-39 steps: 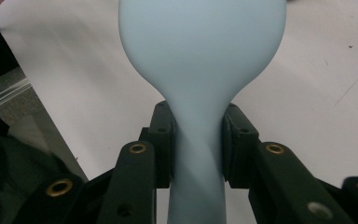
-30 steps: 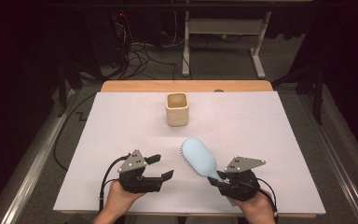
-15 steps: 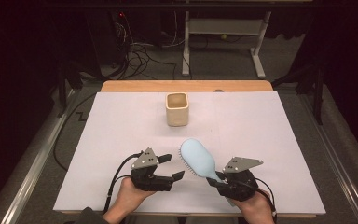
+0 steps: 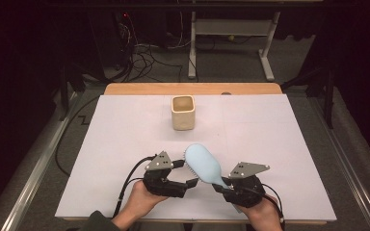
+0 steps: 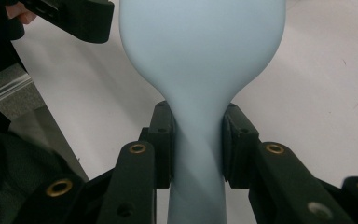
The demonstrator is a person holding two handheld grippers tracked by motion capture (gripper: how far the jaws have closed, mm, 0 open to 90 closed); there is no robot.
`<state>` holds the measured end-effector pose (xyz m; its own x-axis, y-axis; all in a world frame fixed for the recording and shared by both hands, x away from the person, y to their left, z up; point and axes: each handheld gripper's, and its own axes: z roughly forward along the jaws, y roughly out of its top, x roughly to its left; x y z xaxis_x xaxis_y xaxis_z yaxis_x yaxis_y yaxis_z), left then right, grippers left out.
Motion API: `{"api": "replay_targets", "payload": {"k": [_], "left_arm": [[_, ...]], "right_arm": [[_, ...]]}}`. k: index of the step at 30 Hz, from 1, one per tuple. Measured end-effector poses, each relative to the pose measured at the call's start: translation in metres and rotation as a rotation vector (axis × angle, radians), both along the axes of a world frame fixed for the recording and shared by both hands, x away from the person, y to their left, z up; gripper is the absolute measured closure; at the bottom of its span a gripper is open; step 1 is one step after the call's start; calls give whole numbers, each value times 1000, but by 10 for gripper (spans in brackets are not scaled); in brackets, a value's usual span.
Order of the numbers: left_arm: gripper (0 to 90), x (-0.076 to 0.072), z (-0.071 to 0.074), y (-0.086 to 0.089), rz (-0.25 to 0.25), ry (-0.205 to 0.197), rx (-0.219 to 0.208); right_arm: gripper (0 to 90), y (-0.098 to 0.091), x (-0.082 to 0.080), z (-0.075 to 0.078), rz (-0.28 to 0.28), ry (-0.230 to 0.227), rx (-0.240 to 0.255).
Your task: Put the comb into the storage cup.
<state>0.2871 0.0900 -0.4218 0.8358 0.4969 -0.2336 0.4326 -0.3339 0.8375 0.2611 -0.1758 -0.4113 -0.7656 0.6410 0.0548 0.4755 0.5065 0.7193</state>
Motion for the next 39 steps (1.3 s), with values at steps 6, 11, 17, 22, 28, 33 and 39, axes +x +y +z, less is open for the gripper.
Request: {"api": "replay_targets", "payload": {"k": [6, 11, 17, 22, 28, 33, 39], "left_arm": [[220, 1, 2, -4, -9, 11, -26], [206, 2, 2, -7, -11, 17, -32], [195, 4, 3, -8, -13, 37, -58], [176, 6, 3, -12, -20, 61, -70], [176, 5, 3, -20, -12, 60, -57], [185, 6, 3, -22, -9, 69, -54], [230, 6, 8, -22, -16, 75, -49]], "right_arm": [[705, 3, 0, 0, 6, -1, -2], [705, 5, 0, 0, 10, -10, -7], [705, 7, 0, 0, 9, -10, -2], [705, 11, -1, 0, 23, -18, 1], [705, 19, -4, 0, 46, -29, -12], [706, 21, -4, 0, 48, -31, -11], [705, 24, -5, 0, 48, -44, -17]]}}
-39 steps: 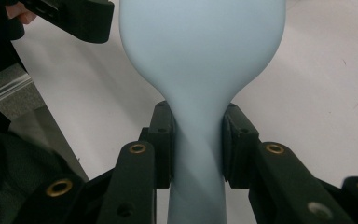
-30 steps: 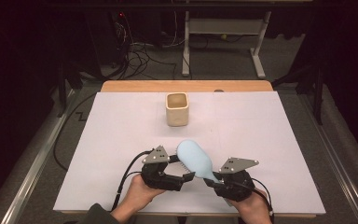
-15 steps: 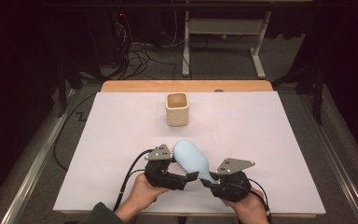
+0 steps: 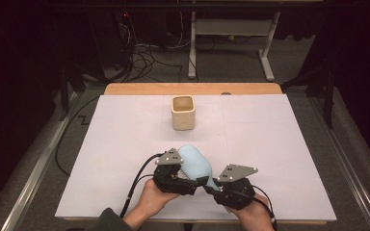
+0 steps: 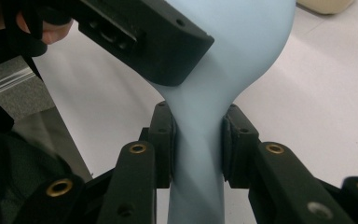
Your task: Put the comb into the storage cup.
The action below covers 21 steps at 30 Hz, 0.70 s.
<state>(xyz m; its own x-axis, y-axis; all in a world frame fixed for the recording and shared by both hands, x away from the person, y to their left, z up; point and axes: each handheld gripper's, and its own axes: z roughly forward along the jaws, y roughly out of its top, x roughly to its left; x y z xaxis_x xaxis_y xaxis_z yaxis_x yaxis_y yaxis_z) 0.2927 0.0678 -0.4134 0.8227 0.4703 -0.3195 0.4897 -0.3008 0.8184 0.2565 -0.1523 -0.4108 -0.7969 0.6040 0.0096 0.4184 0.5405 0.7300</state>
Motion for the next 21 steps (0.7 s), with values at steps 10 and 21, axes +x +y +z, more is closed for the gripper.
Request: {"api": "replay_targets", "payload": {"k": [10, 21], "left_arm": [[319, -3, 8, 5, -3, -5, -27], [440, -3, 15, 11, -7, 8, -80]], "right_arm": [[705, 2, 0, 2, 2, -29, -3], [704, 8, 2, 3, 5, -48, 4]]}}
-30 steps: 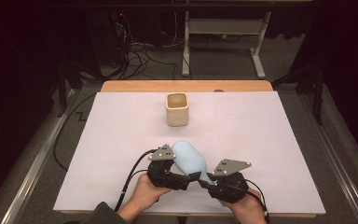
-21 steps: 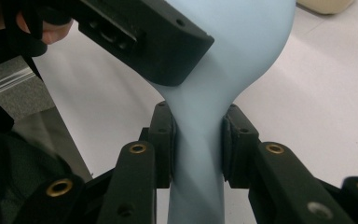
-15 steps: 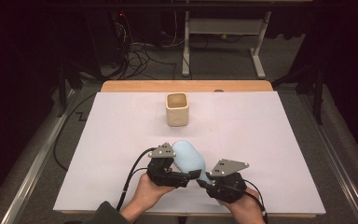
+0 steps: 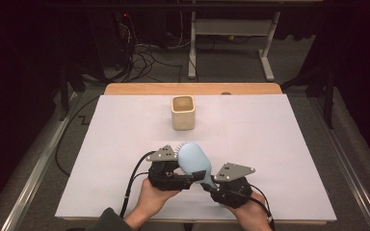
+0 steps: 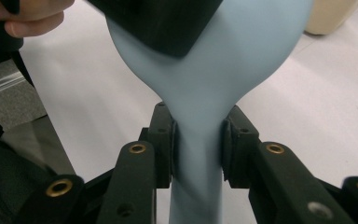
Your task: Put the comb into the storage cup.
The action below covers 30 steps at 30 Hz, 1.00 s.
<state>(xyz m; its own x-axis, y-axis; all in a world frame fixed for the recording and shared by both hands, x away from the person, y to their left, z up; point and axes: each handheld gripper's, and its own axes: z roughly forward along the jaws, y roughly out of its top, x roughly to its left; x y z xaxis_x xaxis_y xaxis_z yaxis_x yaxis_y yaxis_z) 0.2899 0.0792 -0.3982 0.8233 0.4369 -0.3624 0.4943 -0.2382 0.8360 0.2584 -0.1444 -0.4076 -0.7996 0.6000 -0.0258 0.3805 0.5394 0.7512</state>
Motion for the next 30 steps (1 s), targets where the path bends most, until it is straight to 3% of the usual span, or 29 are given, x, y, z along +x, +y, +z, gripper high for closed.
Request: {"api": "replay_targets", "payload": {"k": [7, 20, 27, 30], "left_arm": [[494, 1, 4, 1, -23, 15, 1], [523, 1, 15, -3, -44, 5, 38], [525, 3, 21, 2, -26, -12, 26], [525, 3, 22, 6, -14, -18, 25]], "right_arm": [[705, 2, 3, -2, 16, 7, 17], [693, -1, 4, -4, 32, 14, 77], [544, -1, 4, -7, 56, 3, 80], [465, -2, 4, -9, 66, -25, 87]]}}
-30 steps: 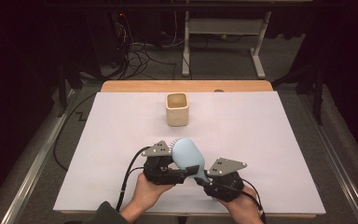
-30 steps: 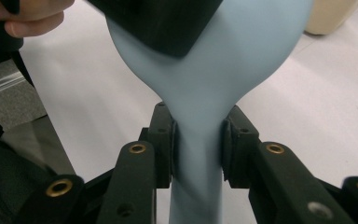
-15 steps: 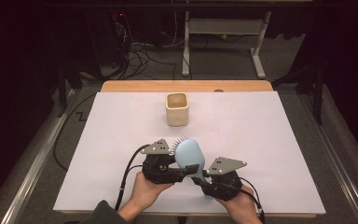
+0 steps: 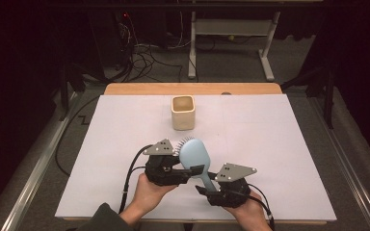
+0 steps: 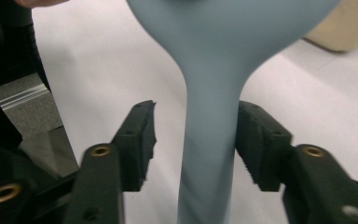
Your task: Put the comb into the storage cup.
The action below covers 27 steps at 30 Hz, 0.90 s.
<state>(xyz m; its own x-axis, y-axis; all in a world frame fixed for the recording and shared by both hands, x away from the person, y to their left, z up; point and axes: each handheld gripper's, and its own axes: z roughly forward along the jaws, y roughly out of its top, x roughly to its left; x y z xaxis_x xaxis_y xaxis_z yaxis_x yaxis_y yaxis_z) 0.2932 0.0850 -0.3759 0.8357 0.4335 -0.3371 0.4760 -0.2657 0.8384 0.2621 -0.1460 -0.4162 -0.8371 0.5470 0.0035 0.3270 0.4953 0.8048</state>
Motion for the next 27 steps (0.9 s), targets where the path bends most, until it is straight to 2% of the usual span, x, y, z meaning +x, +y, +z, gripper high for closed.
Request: {"api": "replay_targets", "payload": {"k": [7, 27], "left_arm": [[524, 2, 3, 7, 20, -7, -7], [522, 1, 7, 16, 38, -16, 3]], "right_arm": [[369, -5, 1, -2, 0, -26, 4], [319, -37, 1, -1, -63, -39, 71]]}}
